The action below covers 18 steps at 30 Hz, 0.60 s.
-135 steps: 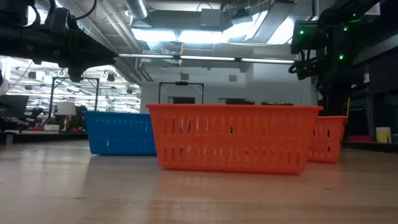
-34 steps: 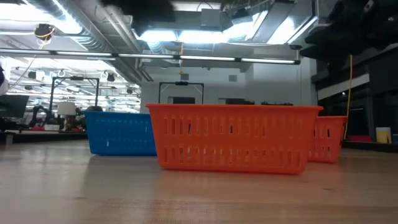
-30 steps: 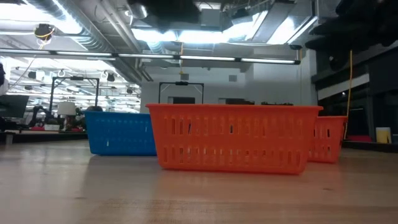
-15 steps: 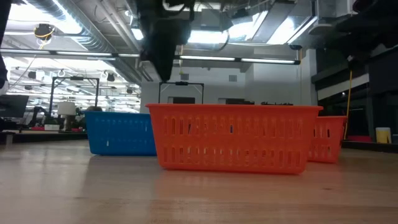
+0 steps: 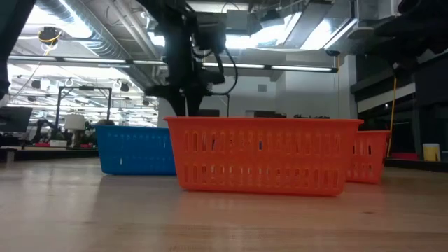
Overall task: Stack baskets by color
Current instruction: Stack the middle blue bin on top of the top blue bin
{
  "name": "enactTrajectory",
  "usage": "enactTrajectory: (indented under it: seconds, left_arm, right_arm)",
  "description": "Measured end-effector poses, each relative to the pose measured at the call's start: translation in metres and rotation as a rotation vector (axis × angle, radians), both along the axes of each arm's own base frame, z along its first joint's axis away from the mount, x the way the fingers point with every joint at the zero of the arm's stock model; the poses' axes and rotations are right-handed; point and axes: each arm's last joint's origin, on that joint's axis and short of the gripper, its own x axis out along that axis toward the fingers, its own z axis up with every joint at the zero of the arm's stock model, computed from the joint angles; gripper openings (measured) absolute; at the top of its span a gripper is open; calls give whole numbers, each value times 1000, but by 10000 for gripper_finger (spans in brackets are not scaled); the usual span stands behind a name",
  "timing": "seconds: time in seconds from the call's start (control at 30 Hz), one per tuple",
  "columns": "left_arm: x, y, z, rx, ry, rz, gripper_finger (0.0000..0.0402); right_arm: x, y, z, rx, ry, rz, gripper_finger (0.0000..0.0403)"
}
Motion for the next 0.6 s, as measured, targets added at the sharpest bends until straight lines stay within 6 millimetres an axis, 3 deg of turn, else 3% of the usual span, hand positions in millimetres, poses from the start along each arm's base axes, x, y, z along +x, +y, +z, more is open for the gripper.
enactTrajectory:
  seconds: [0.37,0.6]
  left_arm:
    - [23,-12,-61,-93,129,128,98]
    - [29,-17,-85,-160,194,-51,94]
  right_arm:
    - [0,1,-3,-56,37,72,168]
    - [0,1,-3,-54,38,72,168]
